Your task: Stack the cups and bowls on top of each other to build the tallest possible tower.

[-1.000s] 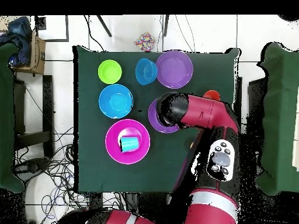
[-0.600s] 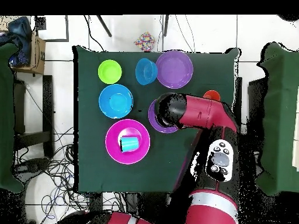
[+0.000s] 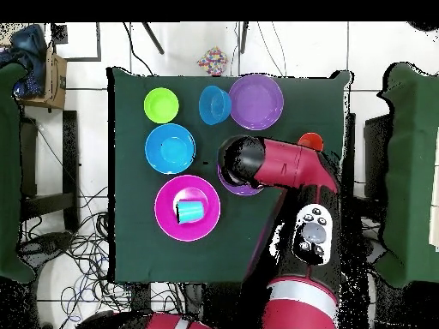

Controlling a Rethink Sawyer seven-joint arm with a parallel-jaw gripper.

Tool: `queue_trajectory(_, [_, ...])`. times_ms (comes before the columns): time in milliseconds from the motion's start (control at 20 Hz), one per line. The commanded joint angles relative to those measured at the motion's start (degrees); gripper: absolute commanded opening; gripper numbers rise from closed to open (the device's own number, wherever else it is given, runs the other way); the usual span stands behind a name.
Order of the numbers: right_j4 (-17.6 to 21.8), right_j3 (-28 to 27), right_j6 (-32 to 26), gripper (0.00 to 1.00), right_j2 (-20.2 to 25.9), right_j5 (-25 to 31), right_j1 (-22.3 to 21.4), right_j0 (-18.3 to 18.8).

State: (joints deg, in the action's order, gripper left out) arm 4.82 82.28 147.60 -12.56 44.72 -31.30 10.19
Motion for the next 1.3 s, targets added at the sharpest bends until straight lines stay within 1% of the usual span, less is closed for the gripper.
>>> queue_trajectory(50, [-2.0, 3.64, 3.26, 0.0, 5.92, -1.54, 2.09, -0.8])
queue_trajectory(100, [-2.98, 4.2, 4.17, 0.0, 6.18, -2.22, 2.17, -0.8])
queue_trajectory(300, [-4.7, 4.79, 5.24, 0.0, 6.54, -4.63, 3.32, -0.97])
queue_trajectory(400, [-4.98, 4.66, 5.65, 0.0, 6.31, -5.48, 3.8, -1.3])
queue_trajectory(600, [-5.77, 5.0, 4.69, 0.0, 6.77, -7.71, 4.6, -0.69])
queue_trajectory(900, [-5.96, 7.56, 2.99, 0.0, 8.05, -13.91, 5.19, 0.55])
queue_trajectory(1050, [-5.22, 8.34, 2.16, 0.0, 8.85, -19.34, 5.29, 1.41])
queue_trajectory(1150, [-5.13, 9.05, 2.08, 0.0, 9.6, -21.8, 5.35, 1.97])
queue_trajectory(1300, [-5.37, 9.69, 2.81, 0.0, 9.73, -23.51, 5.34, 1.96])
